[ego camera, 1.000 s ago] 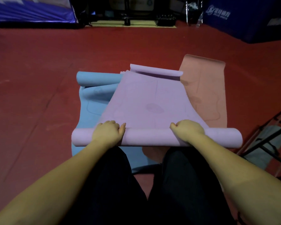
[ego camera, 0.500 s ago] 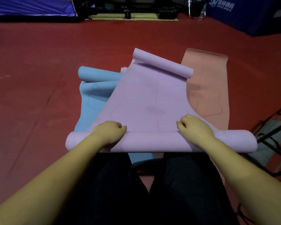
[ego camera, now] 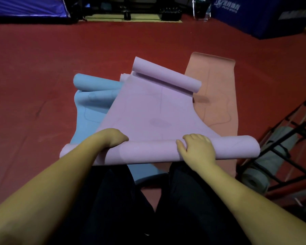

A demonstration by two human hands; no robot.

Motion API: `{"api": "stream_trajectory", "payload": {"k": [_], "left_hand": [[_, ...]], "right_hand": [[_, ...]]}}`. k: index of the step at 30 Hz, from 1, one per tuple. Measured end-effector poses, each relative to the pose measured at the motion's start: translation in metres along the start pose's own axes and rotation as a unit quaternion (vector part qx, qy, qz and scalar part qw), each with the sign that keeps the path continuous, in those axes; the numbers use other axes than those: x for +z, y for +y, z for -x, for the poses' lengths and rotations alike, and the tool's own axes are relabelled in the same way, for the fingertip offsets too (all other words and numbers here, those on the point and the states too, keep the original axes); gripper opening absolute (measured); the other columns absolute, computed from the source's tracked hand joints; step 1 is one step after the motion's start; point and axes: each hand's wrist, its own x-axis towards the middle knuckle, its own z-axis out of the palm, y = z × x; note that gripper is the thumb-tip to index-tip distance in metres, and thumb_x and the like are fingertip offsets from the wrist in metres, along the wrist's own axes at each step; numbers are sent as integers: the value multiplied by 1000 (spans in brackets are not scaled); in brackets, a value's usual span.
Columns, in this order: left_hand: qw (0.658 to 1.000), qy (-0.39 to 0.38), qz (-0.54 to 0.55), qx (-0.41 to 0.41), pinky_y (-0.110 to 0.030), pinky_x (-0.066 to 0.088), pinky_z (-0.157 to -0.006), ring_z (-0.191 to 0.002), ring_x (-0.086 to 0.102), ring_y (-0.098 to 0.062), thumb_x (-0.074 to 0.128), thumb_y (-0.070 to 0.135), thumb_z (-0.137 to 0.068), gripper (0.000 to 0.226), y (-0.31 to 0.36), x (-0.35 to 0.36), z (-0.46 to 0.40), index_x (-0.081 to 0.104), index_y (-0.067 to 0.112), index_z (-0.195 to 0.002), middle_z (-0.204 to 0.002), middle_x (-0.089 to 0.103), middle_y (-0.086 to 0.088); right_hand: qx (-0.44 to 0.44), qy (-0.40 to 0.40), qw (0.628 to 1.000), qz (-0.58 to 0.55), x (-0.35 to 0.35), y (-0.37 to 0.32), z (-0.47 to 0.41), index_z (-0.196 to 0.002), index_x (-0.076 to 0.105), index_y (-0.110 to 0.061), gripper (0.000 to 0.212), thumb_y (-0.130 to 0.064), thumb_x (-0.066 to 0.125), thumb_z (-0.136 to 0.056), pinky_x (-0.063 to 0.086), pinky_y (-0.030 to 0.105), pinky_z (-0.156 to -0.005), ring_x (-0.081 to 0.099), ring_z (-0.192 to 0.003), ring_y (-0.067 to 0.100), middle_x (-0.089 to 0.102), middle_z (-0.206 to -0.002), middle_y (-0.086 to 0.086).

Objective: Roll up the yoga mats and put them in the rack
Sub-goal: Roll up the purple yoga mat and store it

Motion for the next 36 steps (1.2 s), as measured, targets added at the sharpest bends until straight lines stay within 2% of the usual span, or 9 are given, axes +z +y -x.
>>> {"api": "stream_trajectory", "payload": {"k": [3, 6, 11, 18, 22, 26, 30, 33, 36], "left_hand": [[996, 89, -6, 7, -35, 43, -87, -109, 56, -33, 39, 43, -100, 43, 2, 4, 1, 68, 12, -107, -123, 64, -15], [963, 267, 0, 38, -32, 37, -61, -77, 56, -32, 37, 37, -101, 46, -3, 12, 16, 57, 13, -68, -77, 61, -8], [932, 357, 11, 58, -38, 39, -60, -74, 58, -37, 38, 38, -96, 50, -13, 43, 31, 62, 5, -65, -73, 63, -14], [946, 315, -62, 52, -42, 40, -75, -82, 61, -33, 20, 52, -95, 65, -11, 49, 33, 68, 12, -74, -79, 66, -8], [945, 321, -40, 41, -39, 38, -82, -91, 58, -31, 29, 45, -103, 57, -9, 35, 32, 71, 11, -86, -96, 68, -8], [969, 243, -45, 16, -37, 42, -82, -97, 61, -35, 26, 48, -103, 58, -10, 21, 41, 71, 11, -96, -109, 68, -15], [981, 186, -56, 8, -37, 43, -86, -108, 59, -34, 24, 48, -103, 60, -9, 20, 50, 70, 9, -107, -120, 65, -18], [986, 158, -48, -8, -36, 42, -90, -113, 58, -34, 24, 47, -102, 59, -8, 21, 48, 69, 10, -113, -126, 63, -17], [994, 105, -20, -31, -37, 40, -91, -117, 55, -34, 28, 46, -101, 56, -10, 12, 39, 64, 9, -121, -133, 59, -18]], "right_hand": [[22, -14, 1000, 4, 0, -2, -14, -64, 63, -13, 51, -49, 35, -87, 42, 36, -63, 60, -66, 33, 63, -63, 8], [16, -34, 999, 1, 1, -5, -24, -65, 66, -11, 58, -51, 29, -85, 42, 37, -64, 61, -68, 34, 65, -66, 10], [24, -85, 995, 40, 1, -8, -47, -97, 73, -17, 55, -50, 30, -96, 42, 33, -78, 64, -96, 32, 71, -103, 9], [41, -225, 973, 22, -10, -10, -73, -120, 65, -12, 64, -53, 24, -96, 44, 37, -91, 57, -113, 32, 61, -127, 16], [46, -289, 956, 9, -23, -14, -78, -133, 57, -7, 67, -55, 25, -98, 41, 40, -103, 52, -124, 33, 53, -140, 18], [32, -380, 924, -18, -41, -19, -78, -147, 42, -6, 62, -48, 25, -104, 26, 35, -112, 36, -141, 28, 34, -156, 14], [34, -434, 899, -51, -47, -16, -74, -148, 40, -9, 57, -44, 29, -105, 24, 32, -112, 32, -143, 24, 30, -159, 10], [39, -423, 904, -40, -40, -16, -72, -144, 46, -9, 57, -45, 31, -103, 30, 32, -106, 39, -139, 27, 37, -155, 13], [12, -270, 962, -30, -24, -12, -71, -111, 67, -12, 44, -41, 36, -98, 41, 34, -83, 55, -110, 31, 59, -127, 13]]}}
